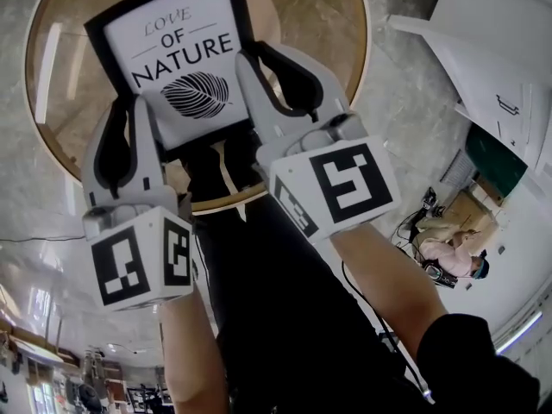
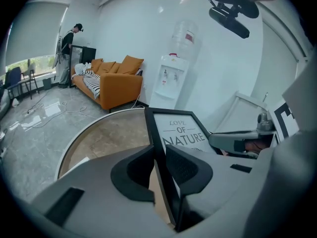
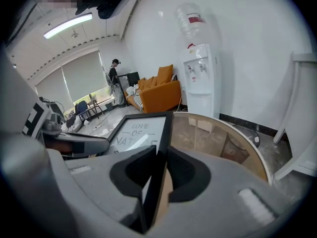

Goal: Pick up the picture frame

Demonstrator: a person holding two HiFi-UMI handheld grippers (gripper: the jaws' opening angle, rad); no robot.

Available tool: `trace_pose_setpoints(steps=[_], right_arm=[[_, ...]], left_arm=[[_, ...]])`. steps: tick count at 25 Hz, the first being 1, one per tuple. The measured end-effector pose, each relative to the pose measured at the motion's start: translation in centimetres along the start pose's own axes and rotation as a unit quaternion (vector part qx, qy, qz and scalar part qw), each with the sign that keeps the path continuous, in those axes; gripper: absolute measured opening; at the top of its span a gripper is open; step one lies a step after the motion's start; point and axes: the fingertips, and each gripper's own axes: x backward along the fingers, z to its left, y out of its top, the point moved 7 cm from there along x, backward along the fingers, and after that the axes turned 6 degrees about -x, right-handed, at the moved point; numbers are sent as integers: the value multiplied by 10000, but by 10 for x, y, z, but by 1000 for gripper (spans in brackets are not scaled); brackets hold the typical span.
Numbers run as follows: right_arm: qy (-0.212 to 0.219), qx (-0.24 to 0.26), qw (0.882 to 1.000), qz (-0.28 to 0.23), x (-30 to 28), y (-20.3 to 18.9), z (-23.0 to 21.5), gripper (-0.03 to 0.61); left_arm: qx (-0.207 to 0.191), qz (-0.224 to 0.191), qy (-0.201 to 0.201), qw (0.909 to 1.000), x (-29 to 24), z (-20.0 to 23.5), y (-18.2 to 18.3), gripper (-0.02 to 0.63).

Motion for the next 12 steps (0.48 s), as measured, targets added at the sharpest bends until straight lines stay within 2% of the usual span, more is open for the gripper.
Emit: trace_pose_setpoints(steps=[12], right_arm=[[23, 83, 9999, -105, 1, 0, 1, 64]], left_arm=[[116, -172, 141, 9997, 0, -2, -2, 84]])
